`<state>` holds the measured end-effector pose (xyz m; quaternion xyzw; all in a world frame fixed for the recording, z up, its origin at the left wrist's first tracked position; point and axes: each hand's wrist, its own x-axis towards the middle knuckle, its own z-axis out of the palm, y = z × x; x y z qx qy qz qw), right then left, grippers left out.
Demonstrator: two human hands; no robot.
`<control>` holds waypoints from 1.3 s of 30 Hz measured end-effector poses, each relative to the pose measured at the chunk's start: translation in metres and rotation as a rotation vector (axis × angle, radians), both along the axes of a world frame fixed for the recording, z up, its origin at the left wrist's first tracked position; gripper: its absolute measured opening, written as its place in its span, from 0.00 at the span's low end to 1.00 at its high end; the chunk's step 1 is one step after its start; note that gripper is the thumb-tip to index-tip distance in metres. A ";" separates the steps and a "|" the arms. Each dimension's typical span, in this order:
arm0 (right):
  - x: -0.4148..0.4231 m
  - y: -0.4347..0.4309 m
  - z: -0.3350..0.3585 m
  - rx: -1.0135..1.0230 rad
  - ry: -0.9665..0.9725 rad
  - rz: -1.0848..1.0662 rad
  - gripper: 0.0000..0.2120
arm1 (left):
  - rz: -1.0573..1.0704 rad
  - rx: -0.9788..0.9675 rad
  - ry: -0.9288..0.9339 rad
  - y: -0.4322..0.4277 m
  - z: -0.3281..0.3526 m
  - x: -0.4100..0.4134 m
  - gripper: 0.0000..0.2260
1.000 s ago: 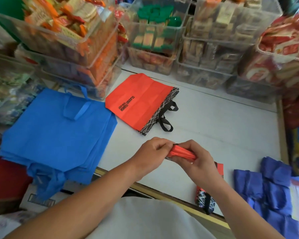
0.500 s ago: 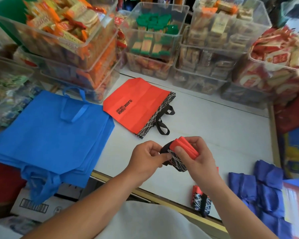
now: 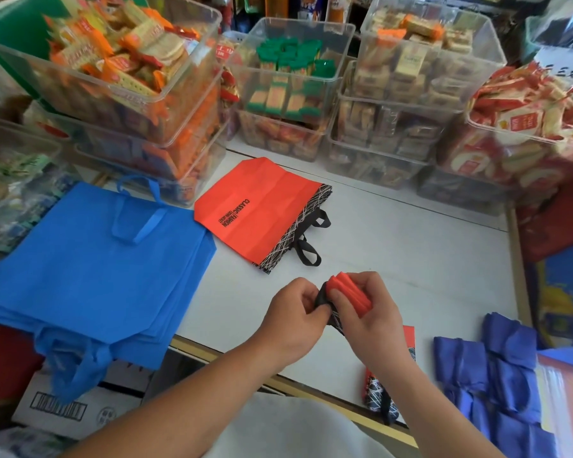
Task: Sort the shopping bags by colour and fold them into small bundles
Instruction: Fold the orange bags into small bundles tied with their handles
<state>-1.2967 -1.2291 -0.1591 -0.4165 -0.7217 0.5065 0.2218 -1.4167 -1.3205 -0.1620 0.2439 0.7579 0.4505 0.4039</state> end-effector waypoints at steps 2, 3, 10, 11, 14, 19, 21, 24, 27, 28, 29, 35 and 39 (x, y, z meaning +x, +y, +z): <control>0.004 0.004 0.000 0.044 -0.019 0.066 0.11 | 0.088 -0.016 -0.172 0.002 0.007 -0.006 0.01; 0.005 0.005 0.001 0.037 -0.014 0.109 0.10 | 0.123 -0.038 -0.220 0.003 0.009 -0.011 0.03; 0.006 0.011 -0.016 0.315 -0.059 0.262 0.11 | 0.065 -0.096 -0.312 0.006 0.018 -0.019 0.06; 0.006 0.013 -0.016 0.368 -0.054 0.279 0.12 | 0.072 -0.069 -0.362 0.006 0.019 -0.017 0.05; 0.003 0.019 -0.015 0.475 -0.070 0.341 0.12 | 0.091 -0.038 -0.490 0.009 0.023 -0.022 0.13; 0.006 0.023 -0.002 0.284 -0.162 0.393 0.12 | -0.033 -0.144 -0.472 0.011 0.017 -0.034 0.23; 0.008 0.026 0.004 0.221 -0.144 0.361 0.15 | -0.034 -0.122 -0.580 0.010 0.017 -0.038 0.20; 0.010 0.029 0.013 0.067 -0.070 0.290 0.13 | -0.034 -0.114 -0.756 0.009 0.020 -0.043 0.15; 0.014 0.037 0.018 -0.057 -0.052 0.334 0.12 | -0.088 -0.101 -0.875 0.007 0.020 -0.043 0.17; 0.015 0.039 0.019 -0.047 -0.075 0.376 0.11 | -0.103 -0.097 -0.883 0.008 0.021 -0.042 0.14; 0.016 0.041 0.019 -0.034 -0.096 0.417 0.11 | -0.109 -0.097 -0.870 0.009 0.020 -0.040 0.09; 0.017 0.047 0.008 0.109 -0.165 0.548 0.10 | -0.084 -0.127 -0.535 0.015 0.013 -0.031 0.06; 0.011 0.040 -0.004 0.290 -0.205 0.576 0.06 | -0.143 -0.161 -0.010 0.015 0.010 -0.019 0.05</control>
